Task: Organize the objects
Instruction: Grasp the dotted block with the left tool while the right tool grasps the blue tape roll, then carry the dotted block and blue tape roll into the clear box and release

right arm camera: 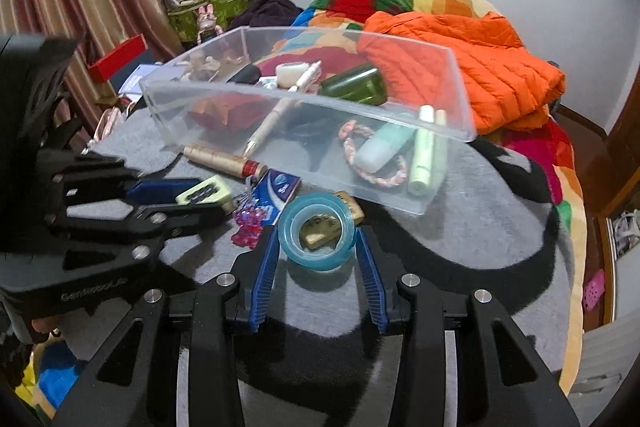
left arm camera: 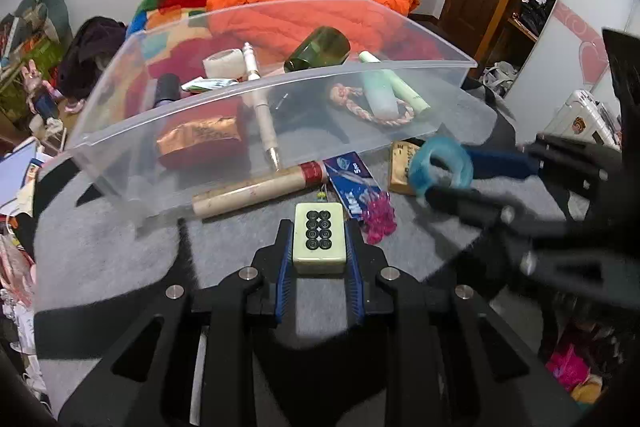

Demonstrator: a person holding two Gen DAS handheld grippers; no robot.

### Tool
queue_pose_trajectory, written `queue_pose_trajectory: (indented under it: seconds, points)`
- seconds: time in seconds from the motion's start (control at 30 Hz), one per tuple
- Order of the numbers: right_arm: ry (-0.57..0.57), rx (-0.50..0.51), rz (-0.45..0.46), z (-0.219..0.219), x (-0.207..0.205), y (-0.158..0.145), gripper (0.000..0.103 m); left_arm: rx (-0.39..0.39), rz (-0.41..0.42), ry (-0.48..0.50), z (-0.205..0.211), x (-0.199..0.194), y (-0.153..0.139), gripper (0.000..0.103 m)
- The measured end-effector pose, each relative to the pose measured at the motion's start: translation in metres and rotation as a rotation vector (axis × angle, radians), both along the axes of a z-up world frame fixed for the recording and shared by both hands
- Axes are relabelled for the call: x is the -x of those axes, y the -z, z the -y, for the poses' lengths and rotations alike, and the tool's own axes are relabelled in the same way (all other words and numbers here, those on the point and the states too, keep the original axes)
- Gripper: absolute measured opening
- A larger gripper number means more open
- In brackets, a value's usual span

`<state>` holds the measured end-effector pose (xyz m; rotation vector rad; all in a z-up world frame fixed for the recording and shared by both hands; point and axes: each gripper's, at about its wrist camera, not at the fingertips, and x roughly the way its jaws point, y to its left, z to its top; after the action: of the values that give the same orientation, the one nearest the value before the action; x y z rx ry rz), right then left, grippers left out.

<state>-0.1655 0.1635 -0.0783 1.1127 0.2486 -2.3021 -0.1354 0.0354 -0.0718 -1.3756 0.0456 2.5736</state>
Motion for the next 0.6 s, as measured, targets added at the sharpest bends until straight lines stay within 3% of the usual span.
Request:
queue_pose_trajectory:
  seconds: [0.37, 0.6]
  points:
    - [0.007, 0.061, -0.059, -0.008, 0.000, -0.034, 0.036, -0.019, -0.088, -0.061, 0.024, -0.016, -0.029, 0.024]
    - [0.011, 0.085, -0.116, -0.004, 0.004, -0.061, 0.036, -0.046, -0.182, -0.088, 0.039, -0.015, -0.064, 0.024]
